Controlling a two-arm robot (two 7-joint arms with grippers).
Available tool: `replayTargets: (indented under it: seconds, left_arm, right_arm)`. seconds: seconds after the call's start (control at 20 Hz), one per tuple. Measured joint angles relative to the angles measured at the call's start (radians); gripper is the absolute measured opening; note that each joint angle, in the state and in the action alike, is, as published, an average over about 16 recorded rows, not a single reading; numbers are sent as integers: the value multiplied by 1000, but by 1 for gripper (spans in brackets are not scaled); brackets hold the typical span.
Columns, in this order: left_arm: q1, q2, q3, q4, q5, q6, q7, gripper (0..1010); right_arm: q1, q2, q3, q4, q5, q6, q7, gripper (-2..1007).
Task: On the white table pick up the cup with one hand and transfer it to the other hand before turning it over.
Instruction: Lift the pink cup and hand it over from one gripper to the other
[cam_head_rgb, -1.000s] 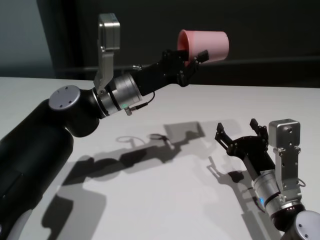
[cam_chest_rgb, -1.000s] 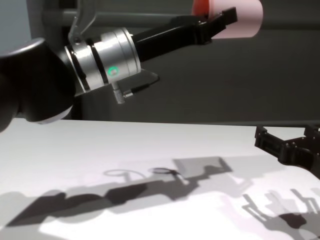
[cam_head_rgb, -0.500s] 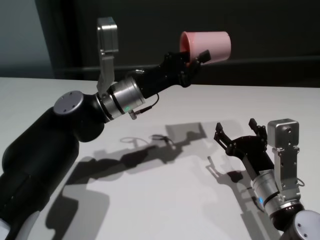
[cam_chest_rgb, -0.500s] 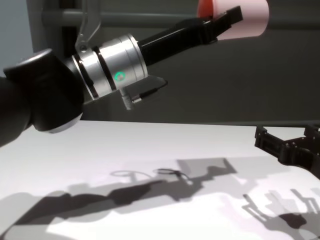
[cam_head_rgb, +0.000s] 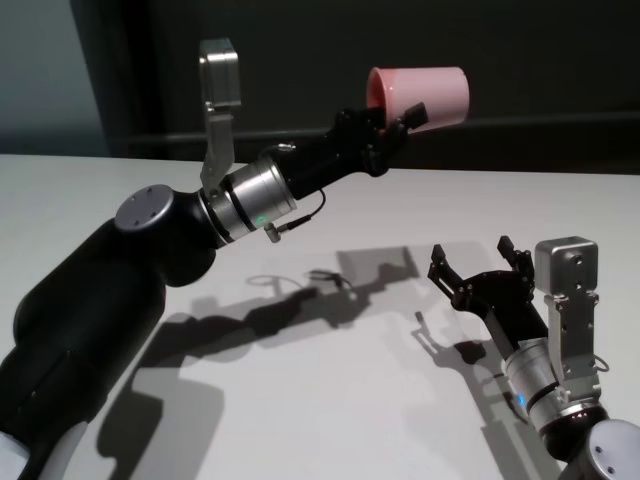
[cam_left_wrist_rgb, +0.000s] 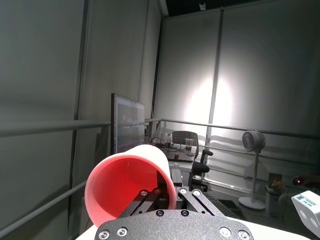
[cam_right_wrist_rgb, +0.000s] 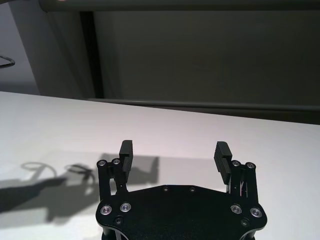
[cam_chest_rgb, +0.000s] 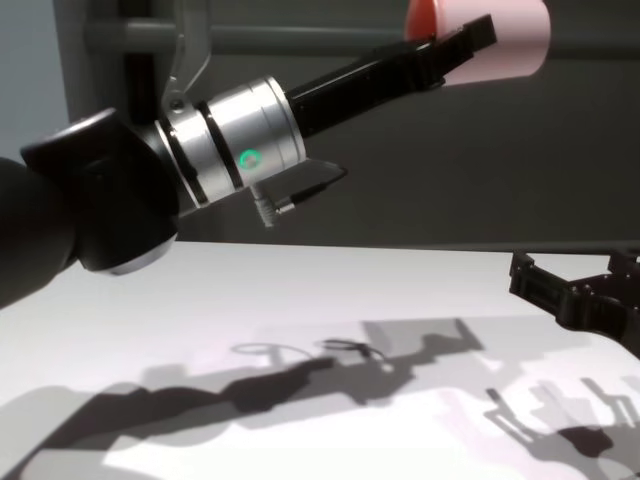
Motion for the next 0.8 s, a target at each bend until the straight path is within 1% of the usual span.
replayTargets:
  seconds: [0.8]
  left_arm:
    - [2, 3, 0, -5, 2, 1, 3, 52]
  right_arm:
    - [0, 0, 0, 0, 0, 0, 0, 1000]
